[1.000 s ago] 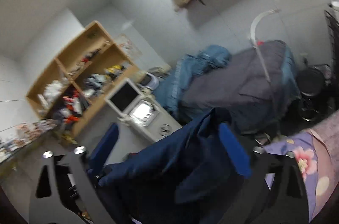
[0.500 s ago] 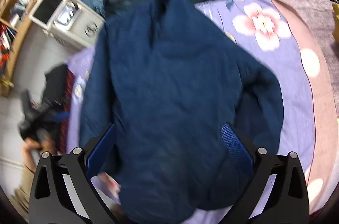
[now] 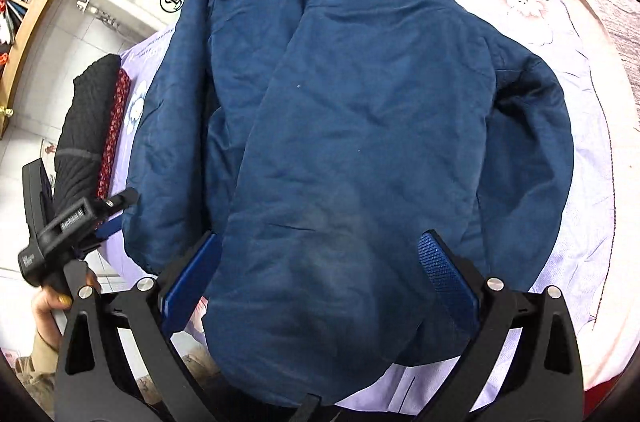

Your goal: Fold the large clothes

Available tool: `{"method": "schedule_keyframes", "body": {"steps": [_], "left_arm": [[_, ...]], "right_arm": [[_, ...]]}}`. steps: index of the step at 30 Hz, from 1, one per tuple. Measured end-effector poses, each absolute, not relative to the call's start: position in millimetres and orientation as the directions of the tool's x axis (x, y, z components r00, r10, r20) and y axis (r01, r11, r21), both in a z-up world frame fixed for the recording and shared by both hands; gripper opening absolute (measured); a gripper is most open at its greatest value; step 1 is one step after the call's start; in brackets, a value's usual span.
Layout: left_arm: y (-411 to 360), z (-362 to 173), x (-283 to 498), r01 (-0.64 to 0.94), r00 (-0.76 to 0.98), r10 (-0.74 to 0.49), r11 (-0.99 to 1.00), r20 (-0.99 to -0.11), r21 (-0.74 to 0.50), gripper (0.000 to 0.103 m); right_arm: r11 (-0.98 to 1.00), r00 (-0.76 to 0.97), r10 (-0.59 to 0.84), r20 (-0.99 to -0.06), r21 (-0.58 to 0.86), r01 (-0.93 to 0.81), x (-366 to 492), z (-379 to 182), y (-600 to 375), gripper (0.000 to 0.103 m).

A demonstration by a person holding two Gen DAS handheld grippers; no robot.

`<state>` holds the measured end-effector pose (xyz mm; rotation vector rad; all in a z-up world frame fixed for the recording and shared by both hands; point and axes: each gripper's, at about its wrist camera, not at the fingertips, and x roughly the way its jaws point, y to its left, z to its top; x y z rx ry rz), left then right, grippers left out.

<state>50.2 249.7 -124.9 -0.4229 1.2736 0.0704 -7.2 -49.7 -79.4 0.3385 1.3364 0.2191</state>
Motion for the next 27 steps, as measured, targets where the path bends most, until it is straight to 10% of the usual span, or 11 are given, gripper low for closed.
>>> {"method": "schedule_keyframes", "body": {"steps": [10,18,27], "left_arm": [[160,-152,55,0.07,0.271,0.054,0.995,-0.961,0.076,0.094],[175,-170,73,0.112,0.306,0.168,0.971,-0.937,0.21,0.016],[345,-76,152,-0.341,0.414,0.434,0.889,-0.8,0.306,0.014]], "right_arm": [[0.933,0.211,0.334,-0.919,0.354,0.067,-13,-79,-53,0.098],[0.935,0.21,0.313,-0.926,0.339,0.104,-16,-80,-61,0.098],[0.961,0.197,0.275,-0.941,0.272,-0.043,-20,-80,-37,0.098]]}}
